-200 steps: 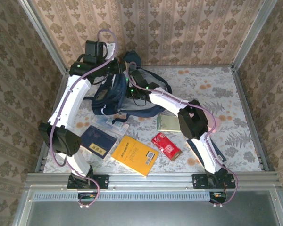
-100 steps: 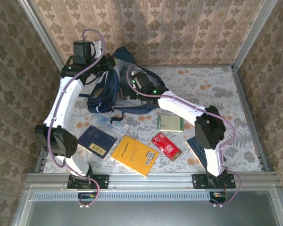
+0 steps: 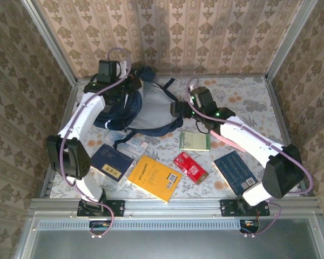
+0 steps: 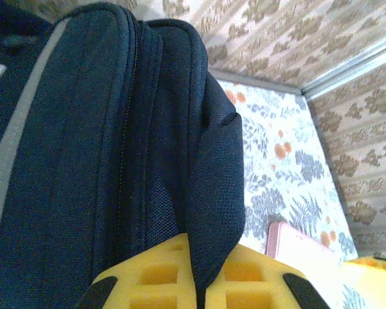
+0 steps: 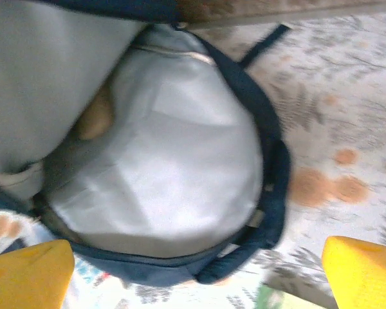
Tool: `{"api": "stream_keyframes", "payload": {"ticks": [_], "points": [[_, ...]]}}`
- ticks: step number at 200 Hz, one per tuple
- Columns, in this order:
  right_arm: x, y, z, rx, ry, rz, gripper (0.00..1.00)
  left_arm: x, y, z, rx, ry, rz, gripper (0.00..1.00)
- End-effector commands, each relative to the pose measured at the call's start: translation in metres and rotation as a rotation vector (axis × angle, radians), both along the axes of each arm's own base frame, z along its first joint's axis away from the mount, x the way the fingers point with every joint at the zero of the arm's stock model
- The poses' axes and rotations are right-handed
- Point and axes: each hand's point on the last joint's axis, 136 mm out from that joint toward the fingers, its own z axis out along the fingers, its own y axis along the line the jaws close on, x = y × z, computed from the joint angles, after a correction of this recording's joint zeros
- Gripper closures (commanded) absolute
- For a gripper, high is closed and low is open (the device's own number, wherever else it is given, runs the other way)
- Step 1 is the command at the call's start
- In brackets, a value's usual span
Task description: Pack the student bag
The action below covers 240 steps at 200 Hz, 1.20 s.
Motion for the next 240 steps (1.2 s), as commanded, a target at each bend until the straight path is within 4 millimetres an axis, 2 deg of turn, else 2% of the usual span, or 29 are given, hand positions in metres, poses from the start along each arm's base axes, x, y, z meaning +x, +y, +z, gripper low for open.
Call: {"api": "stream_keyframes", "payload": {"ticks": [1, 21, 52, 69, 97, 122, 137, 141, 144, 163, 195, 240], "points": [[-0.038, -0.014, -0.039, -0.024, 0.158, -0.037, 0.00, -0.002, -0.010, -0.004, -0.004, 0.001, 0.010, 1.00], [-0.051, -0.044, -0.065, -0.147, 0.220, -0.082, 0.00, -0.013, -0.008, -0.031, -0.016, 0.121, 0.053, 1.00], [-0.058, -0.105, -0.102, -0.141, 0.329, -0.254, 0.00, -0.030, 0.006, -0.059, 0.016, 0.292, 0.144, 1.00], [-0.061, -0.116, -0.123, -0.133, 0.395, -0.270, 0.00, -0.038, 0.003, -0.064, 0.013, 0.325, 0.127, 1.00], [-0.062, -0.114, -0.151, -0.045, 0.483, -0.288, 0.00, -0.047, -0.008, -0.075, 0.003, 0.329, 0.082, 1.00], [-0.057, -0.104, -0.164, 0.023, 0.513, -0.282, 0.01, -0.062, -0.031, -0.090, 0.029, 0.385, 0.010, 1.00], [-0.056, -0.106, -0.172, 0.015, 0.524, -0.300, 0.01, -0.071, -0.042, -0.105, 0.069, 0.415, -0.004, 1.00], [-0.056, -0.107, -0.174, 0.009, 0.528, -0.305, 0.01, -0.071, -0.041, -0.111, 0.077, 0.425, 0.000, 1.00], [-0.056, -0.108, -0.175, 0.003, 0.529, -0.308, 0.01, -0.079, -0.052, -0.115, 0.088, 0.434, -0.024, 1.00], [-0.058, -0.109, -0.184, 0.001, 0.544, -0.316, 0.02, -0.092, -0.067, -0.143, 0.101, 0.523, -0.044, 1.00], [-0.059, -0.079, -0.189, 0.171, 0.574, -0.244, 0.04, -0.112, -0.096, -0.191, 0.059, 0.676, -0.074, 1.00], [-0.061, -0.054, -0.184, 0.342, 0.568, -0.169, 0.08, -0.134, -0.111, -0.257, 0.160, 0.792, -0.041, 1.00]]}}
